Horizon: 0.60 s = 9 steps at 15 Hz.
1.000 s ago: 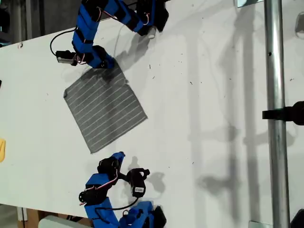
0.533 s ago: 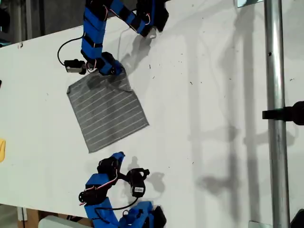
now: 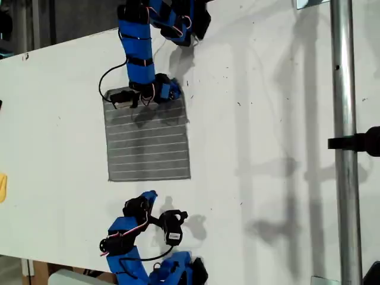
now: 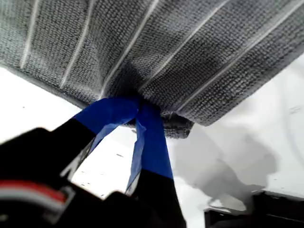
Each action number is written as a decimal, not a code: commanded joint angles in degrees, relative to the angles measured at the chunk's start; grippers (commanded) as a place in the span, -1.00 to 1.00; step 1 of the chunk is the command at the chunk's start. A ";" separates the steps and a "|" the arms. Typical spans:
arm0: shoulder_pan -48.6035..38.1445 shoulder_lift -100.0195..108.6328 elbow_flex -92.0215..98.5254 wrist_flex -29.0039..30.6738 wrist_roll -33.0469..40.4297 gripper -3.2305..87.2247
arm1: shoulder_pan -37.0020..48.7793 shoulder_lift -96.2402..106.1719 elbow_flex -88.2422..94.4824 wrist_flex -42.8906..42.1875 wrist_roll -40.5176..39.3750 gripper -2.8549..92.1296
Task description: Grasp corners of a towel and fold twice.
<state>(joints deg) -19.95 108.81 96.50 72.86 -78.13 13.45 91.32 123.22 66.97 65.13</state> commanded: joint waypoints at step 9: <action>0.62 4.75 0.18 -1.32 -0.44 -0.99 | 10.46 35.42 -17.40 28.92 -6.24 -0.95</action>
<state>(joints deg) -19.95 111.09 97.21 72.60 -78.13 21.01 123.84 112.41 92.11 60.64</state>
